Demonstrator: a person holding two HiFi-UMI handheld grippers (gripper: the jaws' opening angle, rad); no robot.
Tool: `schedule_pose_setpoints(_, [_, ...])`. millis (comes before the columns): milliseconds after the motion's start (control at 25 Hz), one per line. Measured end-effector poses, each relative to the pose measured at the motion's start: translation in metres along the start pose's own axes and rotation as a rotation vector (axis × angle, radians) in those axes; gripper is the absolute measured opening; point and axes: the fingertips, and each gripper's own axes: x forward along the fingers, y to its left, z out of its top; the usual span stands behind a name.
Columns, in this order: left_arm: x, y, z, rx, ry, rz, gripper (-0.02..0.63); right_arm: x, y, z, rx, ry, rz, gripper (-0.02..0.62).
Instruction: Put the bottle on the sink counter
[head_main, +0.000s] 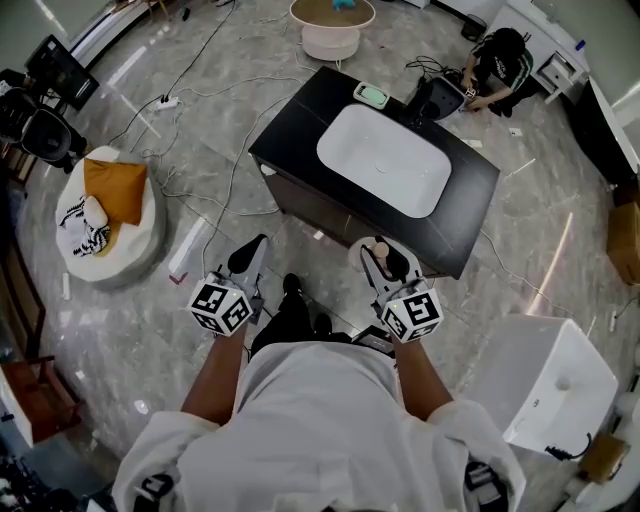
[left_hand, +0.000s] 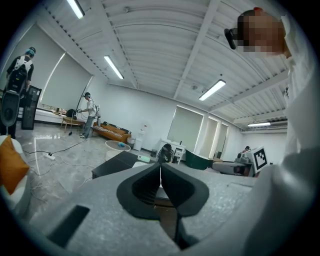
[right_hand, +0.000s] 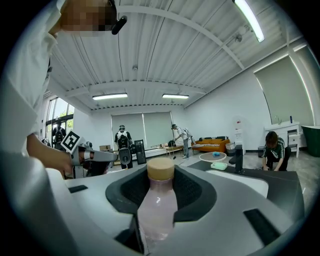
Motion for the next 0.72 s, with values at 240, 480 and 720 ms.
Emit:
schedule_pose_setpoints(240, [0.032,0.029,0.02,-0.009,-0.012,-0.028,0.017,0.034,-0.021,0.016,-0.012,0.006,-0.028,0.14])
schedule_pose_setpoints(480, [0.062,0.065,0.041,-0.016,-0.017,-0.061,0.017,0.082,-0.032,0.034,-0.018,0.001,-0.036,0.14])
schedule_pose_setpoints(720, [0.078,0.108,0.054,-0.031,-0.017,-0.079,0.017,0.131,-0.031,0.043,-0.011,0.004,-0.037,0.14])
